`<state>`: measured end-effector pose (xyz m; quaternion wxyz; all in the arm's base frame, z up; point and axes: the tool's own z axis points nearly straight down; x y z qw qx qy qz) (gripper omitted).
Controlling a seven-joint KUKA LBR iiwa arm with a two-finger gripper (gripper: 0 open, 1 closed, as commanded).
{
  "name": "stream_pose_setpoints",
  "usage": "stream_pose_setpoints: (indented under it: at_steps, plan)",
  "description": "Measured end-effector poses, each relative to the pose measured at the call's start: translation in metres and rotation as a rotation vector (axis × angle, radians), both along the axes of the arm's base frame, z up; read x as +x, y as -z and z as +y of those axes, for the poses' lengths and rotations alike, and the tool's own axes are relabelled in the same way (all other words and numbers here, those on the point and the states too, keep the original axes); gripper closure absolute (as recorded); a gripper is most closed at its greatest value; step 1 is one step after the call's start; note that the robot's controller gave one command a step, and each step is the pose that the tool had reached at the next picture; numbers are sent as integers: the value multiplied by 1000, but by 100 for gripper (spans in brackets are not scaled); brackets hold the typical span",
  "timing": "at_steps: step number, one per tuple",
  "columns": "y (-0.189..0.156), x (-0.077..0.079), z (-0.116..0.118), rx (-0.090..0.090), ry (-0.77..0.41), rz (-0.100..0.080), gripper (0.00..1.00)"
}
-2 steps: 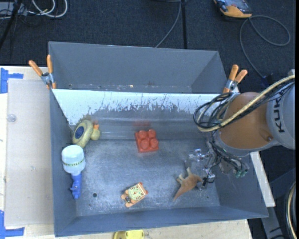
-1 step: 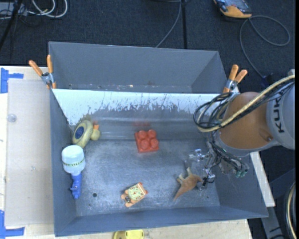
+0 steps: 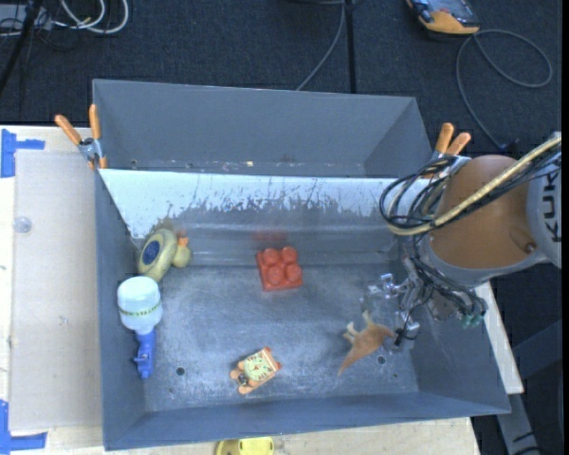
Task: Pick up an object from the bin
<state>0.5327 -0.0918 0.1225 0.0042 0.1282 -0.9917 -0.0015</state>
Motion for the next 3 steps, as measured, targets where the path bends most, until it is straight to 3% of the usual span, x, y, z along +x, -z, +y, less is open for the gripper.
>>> stream_pose_setpoints:
  at_steps: [1, 2, 3]
  plan:
    - [-24, 5, -2, -3, 4, -16, 100]
    - [-40, -4, 1, 2, 33, 8, 100]
    - [-97, 1, 5, -1, 24, -5, 100]
